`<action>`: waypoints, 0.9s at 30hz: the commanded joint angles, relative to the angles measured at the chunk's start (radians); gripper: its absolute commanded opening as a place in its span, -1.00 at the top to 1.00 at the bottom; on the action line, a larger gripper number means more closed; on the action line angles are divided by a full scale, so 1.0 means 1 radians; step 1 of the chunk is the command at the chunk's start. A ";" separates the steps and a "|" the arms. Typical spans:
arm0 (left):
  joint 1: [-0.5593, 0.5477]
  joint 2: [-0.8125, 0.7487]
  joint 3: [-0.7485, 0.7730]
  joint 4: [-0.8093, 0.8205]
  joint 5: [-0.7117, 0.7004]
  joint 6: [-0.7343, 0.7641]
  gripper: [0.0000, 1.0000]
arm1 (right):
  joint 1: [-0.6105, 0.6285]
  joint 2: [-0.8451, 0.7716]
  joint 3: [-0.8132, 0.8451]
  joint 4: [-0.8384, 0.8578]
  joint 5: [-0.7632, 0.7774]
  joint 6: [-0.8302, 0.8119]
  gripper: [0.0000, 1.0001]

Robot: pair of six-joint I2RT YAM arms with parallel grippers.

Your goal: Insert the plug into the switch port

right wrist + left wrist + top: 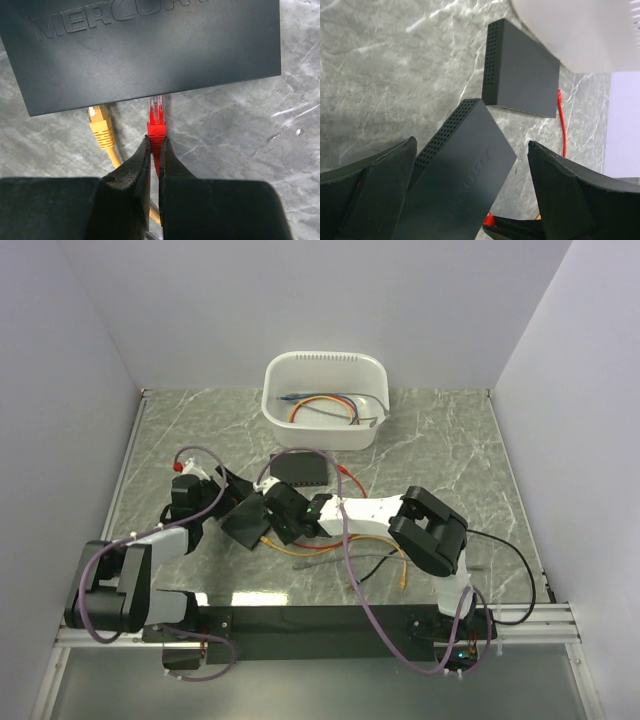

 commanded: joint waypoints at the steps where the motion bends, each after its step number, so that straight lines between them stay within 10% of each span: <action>1: 0.004 0.048 -0.010 0.110 0.045 0.027 -0.96 | 0.008 0.008 0.046 -0.003 0.032 0.000 1.00; 27: 0.004 0.171 0.002 0.179 0.088 0.024 -0.89 | 0.031 -0.003 0.134 -0.033 0.076 0.011 1.00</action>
